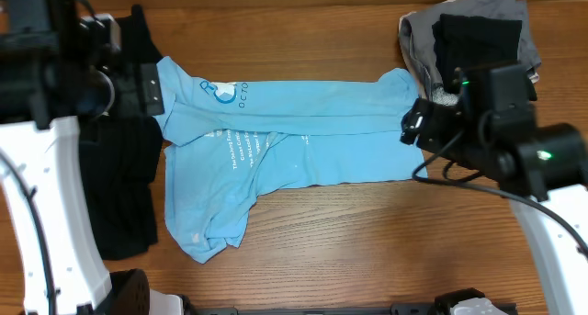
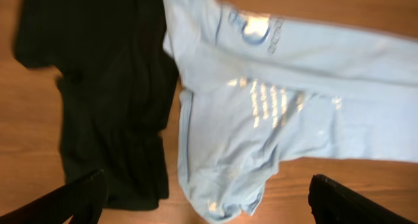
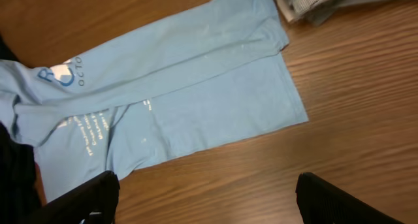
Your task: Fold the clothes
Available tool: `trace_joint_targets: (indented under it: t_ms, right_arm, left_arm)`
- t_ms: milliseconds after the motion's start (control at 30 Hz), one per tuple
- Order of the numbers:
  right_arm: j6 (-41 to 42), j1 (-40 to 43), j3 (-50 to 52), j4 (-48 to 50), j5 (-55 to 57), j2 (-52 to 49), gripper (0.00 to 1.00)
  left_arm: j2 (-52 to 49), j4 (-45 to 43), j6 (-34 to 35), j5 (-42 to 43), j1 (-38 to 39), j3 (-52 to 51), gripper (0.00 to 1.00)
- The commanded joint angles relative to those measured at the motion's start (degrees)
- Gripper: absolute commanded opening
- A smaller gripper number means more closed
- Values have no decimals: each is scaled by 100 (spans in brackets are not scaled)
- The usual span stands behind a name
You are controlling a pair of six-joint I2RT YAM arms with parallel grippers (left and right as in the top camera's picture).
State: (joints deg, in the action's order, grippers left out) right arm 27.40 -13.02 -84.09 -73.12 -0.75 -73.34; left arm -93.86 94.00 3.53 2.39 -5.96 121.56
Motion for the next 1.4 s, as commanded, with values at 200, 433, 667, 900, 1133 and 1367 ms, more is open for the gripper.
trace_joint_targets:
  t_ms: [200, 433, 667, 900, 1133, 1367]
  right_arm:
    - [94, -42, 1003, 667, -319, 68, 93]
    - [94, -42, 1088, 879, -299, 57, 95]
    - [92, -42, 1093, 879, -184, 50, 96]
    - [90, -42, 1097, 879, -35, 11, 97]
    - [92, -42, 1097, 879, -37, -118, 97]
    - [92, -42, 1097, 916, -39, -323, 97]
  left_arm:
    - [-31, -1882, -90, -173, -35, -2496, 100]
    - [-396, -2944, -251, -173, -90, -3534, 100]
    - [-1097, -3204, -380, -136, -90, -3768, 100]
    - [-1517, -3370, -376, -133, -116, -3786, 97]
    - [-1554, -3609, -94, -243, -396, -3788, 91]
    - [-1554, -3827, 120, 245, -1032, -3847, 57]
